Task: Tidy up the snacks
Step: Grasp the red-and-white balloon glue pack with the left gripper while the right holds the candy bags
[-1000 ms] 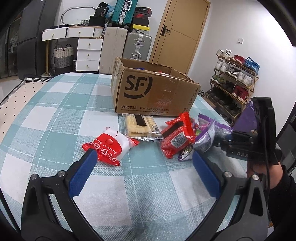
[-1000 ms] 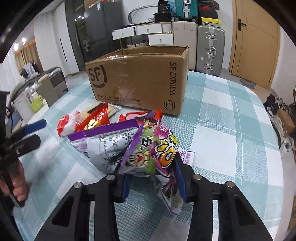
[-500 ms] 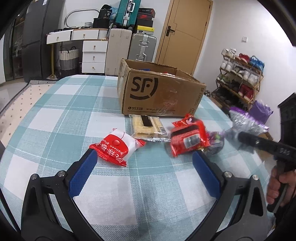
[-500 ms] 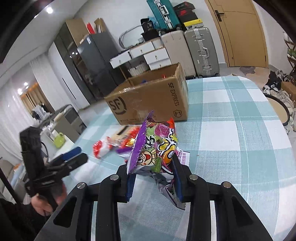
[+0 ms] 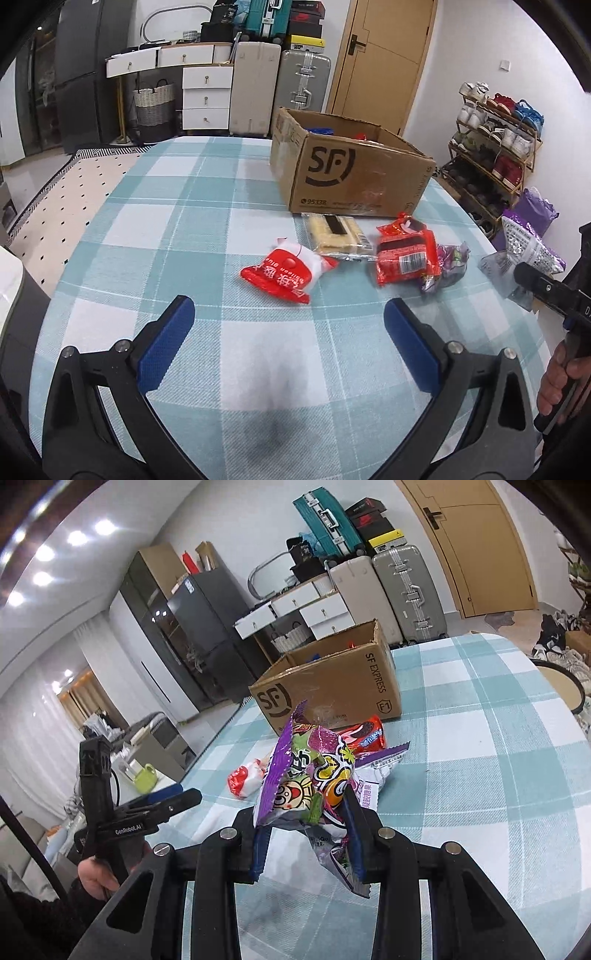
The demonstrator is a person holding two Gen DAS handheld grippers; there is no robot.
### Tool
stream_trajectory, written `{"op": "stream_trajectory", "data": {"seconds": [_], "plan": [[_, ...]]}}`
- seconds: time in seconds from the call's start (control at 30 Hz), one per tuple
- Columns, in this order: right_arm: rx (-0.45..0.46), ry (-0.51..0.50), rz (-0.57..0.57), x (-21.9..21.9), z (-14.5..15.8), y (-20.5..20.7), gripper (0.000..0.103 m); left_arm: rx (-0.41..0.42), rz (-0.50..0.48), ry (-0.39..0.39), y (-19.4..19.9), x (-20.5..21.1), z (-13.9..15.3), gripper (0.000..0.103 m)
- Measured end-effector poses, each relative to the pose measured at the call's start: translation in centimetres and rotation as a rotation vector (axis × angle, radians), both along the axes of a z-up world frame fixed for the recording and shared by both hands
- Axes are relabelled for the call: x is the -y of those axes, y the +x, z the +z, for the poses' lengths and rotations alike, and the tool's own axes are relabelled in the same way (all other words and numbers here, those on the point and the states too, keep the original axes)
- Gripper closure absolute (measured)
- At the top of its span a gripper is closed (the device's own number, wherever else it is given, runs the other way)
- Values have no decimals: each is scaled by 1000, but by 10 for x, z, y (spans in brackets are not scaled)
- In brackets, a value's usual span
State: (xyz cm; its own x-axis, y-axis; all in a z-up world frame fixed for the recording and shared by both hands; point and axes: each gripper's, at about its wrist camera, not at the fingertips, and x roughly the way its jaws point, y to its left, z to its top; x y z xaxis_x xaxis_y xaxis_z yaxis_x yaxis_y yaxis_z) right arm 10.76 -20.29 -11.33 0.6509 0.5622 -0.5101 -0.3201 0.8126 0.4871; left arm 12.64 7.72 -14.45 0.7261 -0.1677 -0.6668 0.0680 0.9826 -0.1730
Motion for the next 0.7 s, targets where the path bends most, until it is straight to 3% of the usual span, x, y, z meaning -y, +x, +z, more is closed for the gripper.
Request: {"op": "stream_trajectory", "data": {"seconds": [0.4,0.7], "plan": [[5,-12,41,-5,-2,-16,68,-45,-53,17,9,-5,6,1],[-2,-6,47,-6,-6,-18,68,-120,-118,30,43,0,0,1]]}}
